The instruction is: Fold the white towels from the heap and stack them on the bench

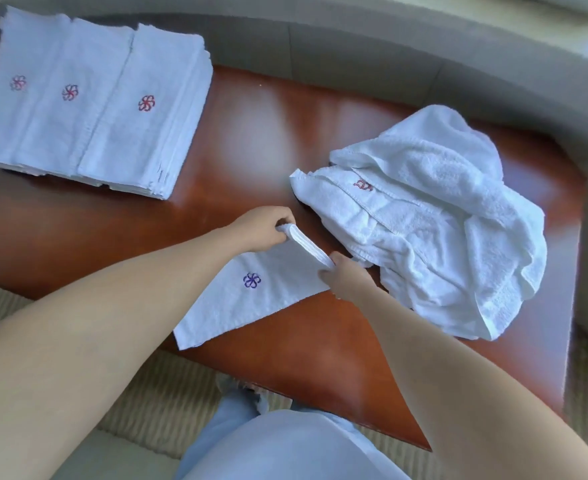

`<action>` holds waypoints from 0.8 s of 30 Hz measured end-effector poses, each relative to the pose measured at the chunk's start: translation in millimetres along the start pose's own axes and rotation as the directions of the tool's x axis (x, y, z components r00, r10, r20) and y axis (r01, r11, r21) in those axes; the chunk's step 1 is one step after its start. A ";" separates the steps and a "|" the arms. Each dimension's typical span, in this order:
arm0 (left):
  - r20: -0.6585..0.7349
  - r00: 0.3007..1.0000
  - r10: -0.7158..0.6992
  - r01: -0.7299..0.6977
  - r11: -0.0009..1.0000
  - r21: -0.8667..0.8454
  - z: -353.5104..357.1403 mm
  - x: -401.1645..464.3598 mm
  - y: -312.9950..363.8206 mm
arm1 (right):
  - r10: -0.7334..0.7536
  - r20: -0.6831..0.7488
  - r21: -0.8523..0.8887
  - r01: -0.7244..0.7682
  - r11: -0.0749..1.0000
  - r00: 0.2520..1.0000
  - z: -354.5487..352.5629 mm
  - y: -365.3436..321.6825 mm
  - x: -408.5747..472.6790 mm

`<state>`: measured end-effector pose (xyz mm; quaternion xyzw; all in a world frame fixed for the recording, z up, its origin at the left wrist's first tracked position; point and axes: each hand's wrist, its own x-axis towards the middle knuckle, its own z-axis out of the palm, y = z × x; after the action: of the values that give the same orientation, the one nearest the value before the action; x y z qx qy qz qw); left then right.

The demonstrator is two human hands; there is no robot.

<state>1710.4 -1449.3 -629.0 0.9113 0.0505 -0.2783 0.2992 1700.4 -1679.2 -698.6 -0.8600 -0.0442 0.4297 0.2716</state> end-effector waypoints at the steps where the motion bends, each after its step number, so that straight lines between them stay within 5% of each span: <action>1: -0.049 0.999 -0.015 0.014 1.000 -0.023 -10.1 -7.2 -6.5 | -0.025 -0.022 -0.029 0.025 0.999 0.999 -6.9 -13.6 0.8; 13: -0.418 0.897 -0.144 0.037 0.966 -0.254 -130.8 -125.9 -138.3 | -0.352 -0.211 -0.309 0.280 0.909 0.912 11.5 -228.6 -24.6; 24: -0.541 0.788 -0.294 0.007 0.883 -0.469 -216.6 -279.6 -294.9 | -0.507 -0.273 -0.282 0.436 0.855 0.818 122.0 -425.6 -92.2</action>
<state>1502.6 -1063.7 -487.0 0.8519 0.2785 0.0188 0.4431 1616.5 -1294.2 -476.7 -0.9057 -0.2541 0.1879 0.2827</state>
